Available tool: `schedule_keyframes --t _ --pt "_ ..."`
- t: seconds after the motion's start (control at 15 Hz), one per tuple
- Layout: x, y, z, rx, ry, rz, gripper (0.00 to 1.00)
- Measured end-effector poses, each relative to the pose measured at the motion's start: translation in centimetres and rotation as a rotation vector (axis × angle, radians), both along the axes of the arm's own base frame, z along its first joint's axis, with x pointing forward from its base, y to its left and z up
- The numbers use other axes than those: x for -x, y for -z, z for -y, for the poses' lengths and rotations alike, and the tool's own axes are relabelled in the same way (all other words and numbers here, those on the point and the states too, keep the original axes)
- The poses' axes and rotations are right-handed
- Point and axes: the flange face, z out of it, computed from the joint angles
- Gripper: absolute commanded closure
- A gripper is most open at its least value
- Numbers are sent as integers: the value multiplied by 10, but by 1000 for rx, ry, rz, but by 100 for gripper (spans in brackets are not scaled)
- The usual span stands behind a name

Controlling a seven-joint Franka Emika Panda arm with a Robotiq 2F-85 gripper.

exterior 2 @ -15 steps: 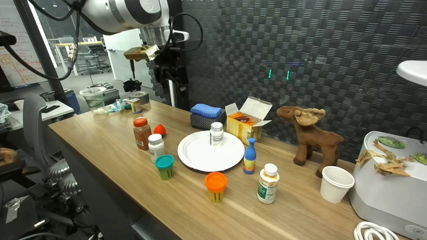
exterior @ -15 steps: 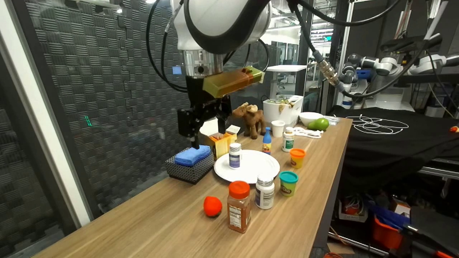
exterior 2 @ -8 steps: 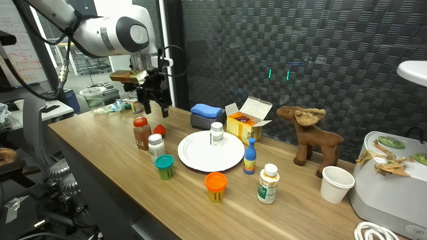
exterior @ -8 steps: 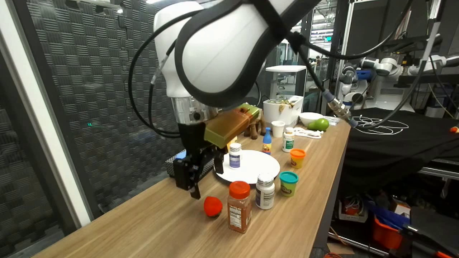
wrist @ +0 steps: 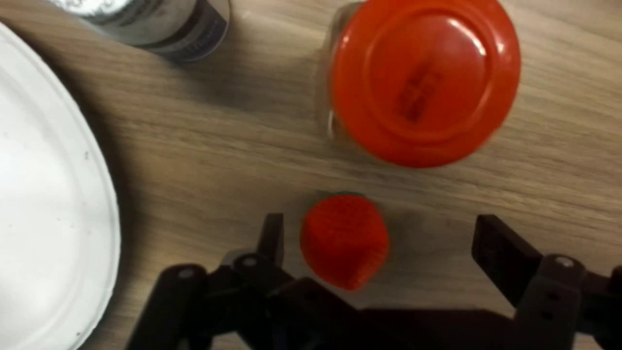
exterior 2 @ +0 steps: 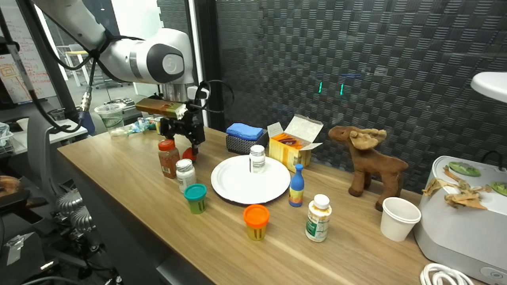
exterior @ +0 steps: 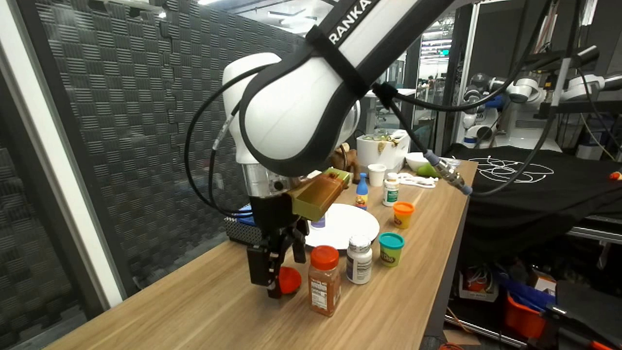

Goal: Place the strawberry and containers on the white plate

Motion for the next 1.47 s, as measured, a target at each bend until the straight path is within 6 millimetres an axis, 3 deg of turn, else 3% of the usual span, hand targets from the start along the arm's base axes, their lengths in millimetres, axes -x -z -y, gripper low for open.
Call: schedule_keyframes --t 0.47,1.07,1.47 --pt "-1 7 7 -14 -33 -18 79" --pt "-11 0 16 13 -39 13 80" --pt "-35 -50 62 48 84 124 80"
